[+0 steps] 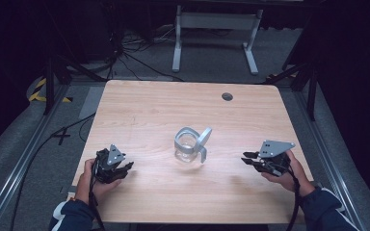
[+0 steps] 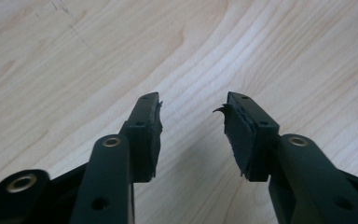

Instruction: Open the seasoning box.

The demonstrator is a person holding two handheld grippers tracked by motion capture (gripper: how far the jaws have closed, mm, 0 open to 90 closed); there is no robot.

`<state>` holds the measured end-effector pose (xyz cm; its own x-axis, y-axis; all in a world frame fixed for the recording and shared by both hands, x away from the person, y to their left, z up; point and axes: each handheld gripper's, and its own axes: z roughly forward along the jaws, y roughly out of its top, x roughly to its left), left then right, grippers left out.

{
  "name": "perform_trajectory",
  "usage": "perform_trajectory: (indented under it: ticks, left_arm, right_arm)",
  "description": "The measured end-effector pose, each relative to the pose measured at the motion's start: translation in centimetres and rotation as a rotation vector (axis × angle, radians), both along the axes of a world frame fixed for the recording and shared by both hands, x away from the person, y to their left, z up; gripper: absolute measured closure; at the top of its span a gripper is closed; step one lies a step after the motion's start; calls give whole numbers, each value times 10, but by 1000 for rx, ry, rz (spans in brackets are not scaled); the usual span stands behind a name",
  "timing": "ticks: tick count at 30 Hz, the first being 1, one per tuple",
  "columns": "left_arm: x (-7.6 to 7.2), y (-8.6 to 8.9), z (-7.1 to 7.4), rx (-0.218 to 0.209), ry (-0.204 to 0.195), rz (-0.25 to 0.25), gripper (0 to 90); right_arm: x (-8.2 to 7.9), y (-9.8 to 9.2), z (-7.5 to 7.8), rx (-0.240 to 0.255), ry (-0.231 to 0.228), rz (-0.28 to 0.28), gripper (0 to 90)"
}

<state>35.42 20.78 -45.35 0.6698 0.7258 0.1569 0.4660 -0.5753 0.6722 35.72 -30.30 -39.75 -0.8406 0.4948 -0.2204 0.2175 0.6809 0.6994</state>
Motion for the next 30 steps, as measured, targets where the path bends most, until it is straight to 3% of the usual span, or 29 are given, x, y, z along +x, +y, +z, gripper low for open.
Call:
perform_trajectory:
  ticks: [6,9,15,16,19,20,23,24,28,29,30]
  left_arm:
    - [-4,7,-8,-32,23,-6,481]
    - [-6,11,-13,-20,47,-21,416]
    - [-7,16,-16,-46,61,-17,378]
    - [-7,16,-17,-71,79,-11,359]
    - [-7,17,-19,-85,81,-25,319]
    - [-7,17,-21,-110,83,-6,297]
    - [-7,19,-23,-134,104,1,233]
    - [-6,19,-24,-133,87,0,221]
    - [-8,19,-27,-161,90,22,185]
    - [-9,19,-28,-160,74,20,180]
    - [-10,19,-27,-165,88,30,173]
  right_arm:
    - [-5,-23,-9,-13,0,-44,653]
    - [-8,-45,-18,-27,13,-110,603]
    - [-18,-69,-30,-18,27,-145,524]
    - [-21,-77,-35,-5,34,-168,487]
    - [-26,-86,-41,-5,37,-195,476]
    - [-30,-96,-45,17,40,-218,451]
    - [-35,-106,-50,25,39,-247,411]
    - [-37,-110,-52,34,48,-260,392]
    - [-43,-118,-57,65,70,-287,350]
    - [-44,-119,-59,75,84,-292,329]
    - [-44,-120,-62,76,92,-297,311]
